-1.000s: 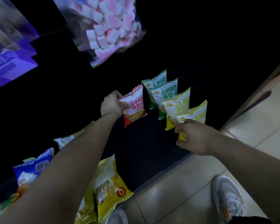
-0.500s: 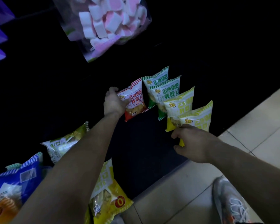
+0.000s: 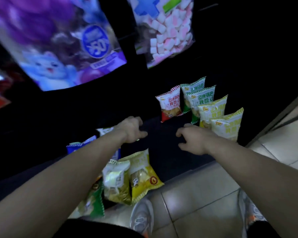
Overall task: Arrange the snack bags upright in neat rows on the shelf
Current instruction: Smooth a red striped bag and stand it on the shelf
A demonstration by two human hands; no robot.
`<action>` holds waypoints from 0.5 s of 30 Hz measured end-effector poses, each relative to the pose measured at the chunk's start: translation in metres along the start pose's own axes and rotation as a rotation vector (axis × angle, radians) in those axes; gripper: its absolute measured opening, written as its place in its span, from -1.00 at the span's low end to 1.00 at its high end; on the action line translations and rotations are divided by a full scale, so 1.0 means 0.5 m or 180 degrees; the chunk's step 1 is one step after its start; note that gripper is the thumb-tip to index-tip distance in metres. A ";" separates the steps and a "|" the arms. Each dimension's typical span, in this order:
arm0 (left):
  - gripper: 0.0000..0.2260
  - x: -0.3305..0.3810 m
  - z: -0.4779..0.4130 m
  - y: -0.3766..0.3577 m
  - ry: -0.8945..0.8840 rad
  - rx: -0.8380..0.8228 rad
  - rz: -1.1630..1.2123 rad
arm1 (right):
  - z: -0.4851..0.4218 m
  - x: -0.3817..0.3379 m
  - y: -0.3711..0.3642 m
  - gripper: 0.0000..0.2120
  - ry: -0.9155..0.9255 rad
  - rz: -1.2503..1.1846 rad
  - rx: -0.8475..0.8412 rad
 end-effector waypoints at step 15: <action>-0.41 -0.238 0.295 -0.125 0.0081 -0.0328 0.0016 | -0.040 -0.195 -0.273 -0.43 -0.0259 -0.0475 -0.0448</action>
Point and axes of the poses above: each hand's wrist, its own z-axis away from the middle knuckle, its own y-axis out of the back of the hand, x = y × z, the point moved 9 cm from there along -z, towards the middle knuckle, and after that the axes turned 2 degrees about y, right-handed, at the moved point
